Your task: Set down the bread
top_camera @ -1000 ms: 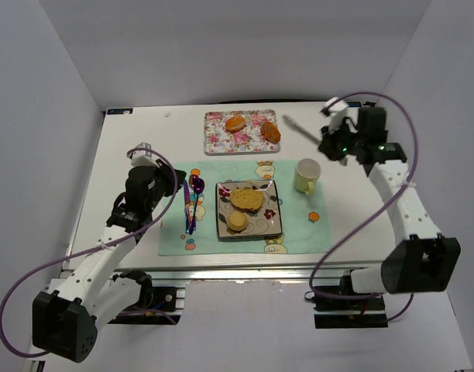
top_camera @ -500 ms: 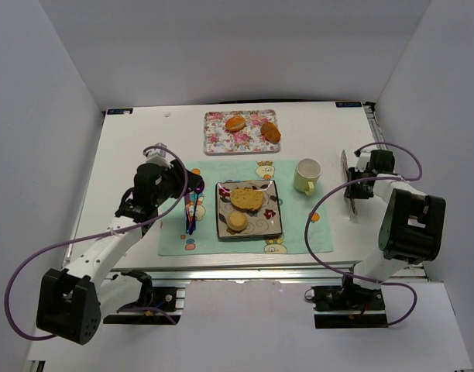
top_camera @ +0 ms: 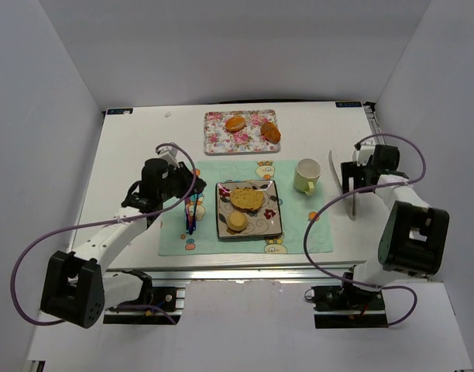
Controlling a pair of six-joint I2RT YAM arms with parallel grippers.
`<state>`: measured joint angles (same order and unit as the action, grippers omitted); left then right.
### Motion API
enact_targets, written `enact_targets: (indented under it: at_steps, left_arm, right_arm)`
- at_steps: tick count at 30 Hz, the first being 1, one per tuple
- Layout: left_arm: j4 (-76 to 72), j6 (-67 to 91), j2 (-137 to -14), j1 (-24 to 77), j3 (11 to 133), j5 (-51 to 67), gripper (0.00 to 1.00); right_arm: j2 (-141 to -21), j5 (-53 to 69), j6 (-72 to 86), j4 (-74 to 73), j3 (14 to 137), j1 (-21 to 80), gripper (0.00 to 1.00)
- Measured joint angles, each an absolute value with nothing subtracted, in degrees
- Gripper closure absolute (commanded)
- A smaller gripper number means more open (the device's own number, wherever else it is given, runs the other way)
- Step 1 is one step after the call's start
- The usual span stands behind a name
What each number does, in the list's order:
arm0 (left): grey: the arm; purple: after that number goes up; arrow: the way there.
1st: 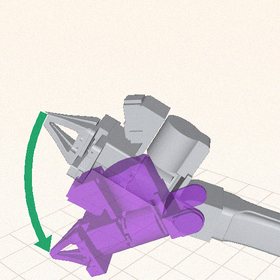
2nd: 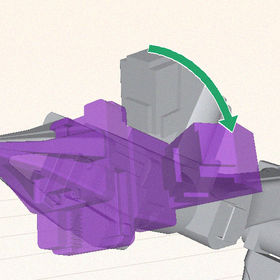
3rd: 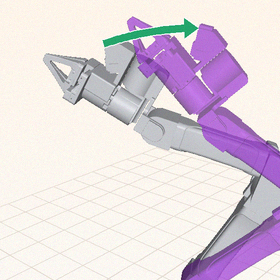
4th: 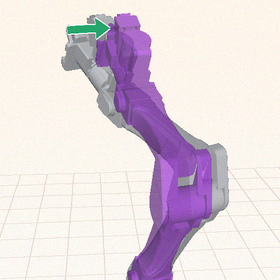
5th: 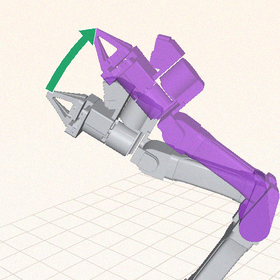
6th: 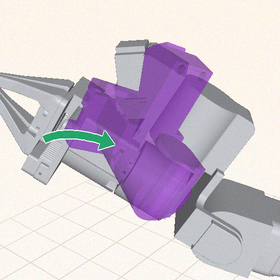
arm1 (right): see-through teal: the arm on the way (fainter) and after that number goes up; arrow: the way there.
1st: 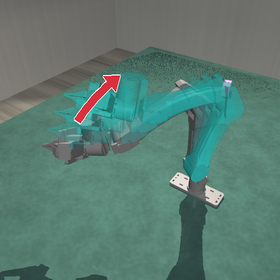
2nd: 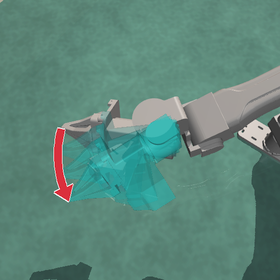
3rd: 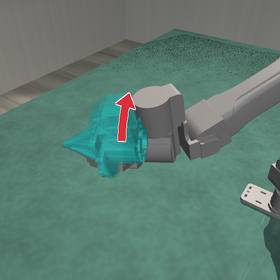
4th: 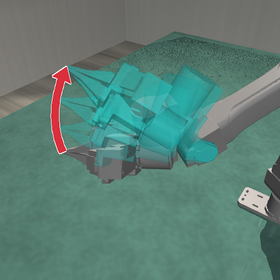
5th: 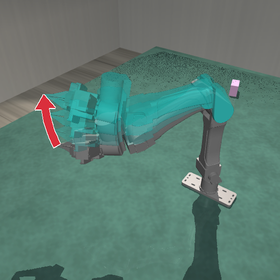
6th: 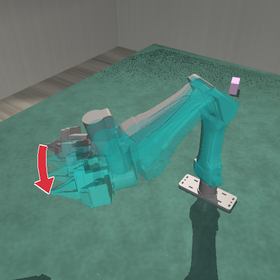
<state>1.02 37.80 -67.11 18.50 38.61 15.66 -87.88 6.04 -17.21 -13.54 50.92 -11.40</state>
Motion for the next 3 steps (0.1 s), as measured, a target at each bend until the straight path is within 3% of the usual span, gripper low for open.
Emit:
enact_targets:
  at_steps: [3]
  left_arm:
    - [1.3,37.4,-67.3,18.6,38.9,16.8,0.82]
  right_arm:
    - [-82.8,5.0,-19.0,-13.6,55.3,-9.7,0.1]
